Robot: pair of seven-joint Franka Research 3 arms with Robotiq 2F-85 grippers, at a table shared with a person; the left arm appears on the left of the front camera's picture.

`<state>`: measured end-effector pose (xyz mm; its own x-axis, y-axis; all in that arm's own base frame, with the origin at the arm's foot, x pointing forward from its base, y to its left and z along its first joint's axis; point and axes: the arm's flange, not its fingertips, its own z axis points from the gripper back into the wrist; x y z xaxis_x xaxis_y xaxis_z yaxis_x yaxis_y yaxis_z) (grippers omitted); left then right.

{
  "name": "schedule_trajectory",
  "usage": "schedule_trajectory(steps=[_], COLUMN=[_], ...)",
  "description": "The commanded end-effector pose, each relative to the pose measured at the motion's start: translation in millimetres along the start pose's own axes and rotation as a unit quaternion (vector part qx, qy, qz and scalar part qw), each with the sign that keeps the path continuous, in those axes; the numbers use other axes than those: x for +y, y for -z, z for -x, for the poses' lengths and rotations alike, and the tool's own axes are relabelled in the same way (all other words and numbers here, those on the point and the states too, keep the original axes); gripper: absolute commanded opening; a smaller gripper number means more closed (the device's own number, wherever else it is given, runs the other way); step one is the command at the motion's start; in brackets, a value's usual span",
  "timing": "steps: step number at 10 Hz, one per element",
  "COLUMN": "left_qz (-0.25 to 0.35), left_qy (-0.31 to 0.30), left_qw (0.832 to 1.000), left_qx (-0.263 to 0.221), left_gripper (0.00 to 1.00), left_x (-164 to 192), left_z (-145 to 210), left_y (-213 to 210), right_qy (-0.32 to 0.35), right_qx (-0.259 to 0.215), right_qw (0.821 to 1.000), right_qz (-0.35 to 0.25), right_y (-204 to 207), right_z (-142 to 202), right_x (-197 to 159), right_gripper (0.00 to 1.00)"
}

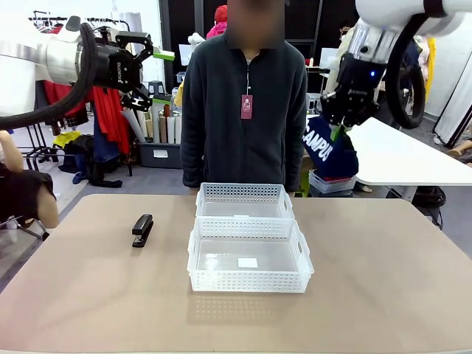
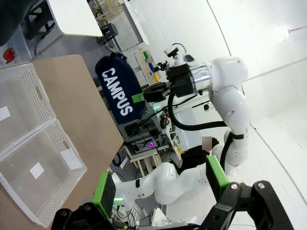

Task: Distribute items into two baskets.
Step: Pick up the Pencil pouch that the person points to.

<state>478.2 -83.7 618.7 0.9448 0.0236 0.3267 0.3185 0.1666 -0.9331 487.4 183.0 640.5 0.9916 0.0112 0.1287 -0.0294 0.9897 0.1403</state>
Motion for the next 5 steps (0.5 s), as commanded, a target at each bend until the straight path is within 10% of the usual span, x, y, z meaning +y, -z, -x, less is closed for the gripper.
schedule_trajectory(steps=[1,5], left_qz=[0.002,0.002], left_qy=[-0.003,-0.003], left_qw=[1.0,1.0], left_qx=[0.0,0.0], left_gripper=[1.0,1.0], left_x=[-3,-3], left_z=[0,0], left_y=[0,0], right_qy=[-0.016,0.006], right_qx=[-0.001,-0.028], right_qw=[1.0,0.998], right_qz=[-0.023,-0.048], right_y=[-17,-44], right_z=[-10,-21], right_x=[4,-3], right_gripper=[0.0,0.0])
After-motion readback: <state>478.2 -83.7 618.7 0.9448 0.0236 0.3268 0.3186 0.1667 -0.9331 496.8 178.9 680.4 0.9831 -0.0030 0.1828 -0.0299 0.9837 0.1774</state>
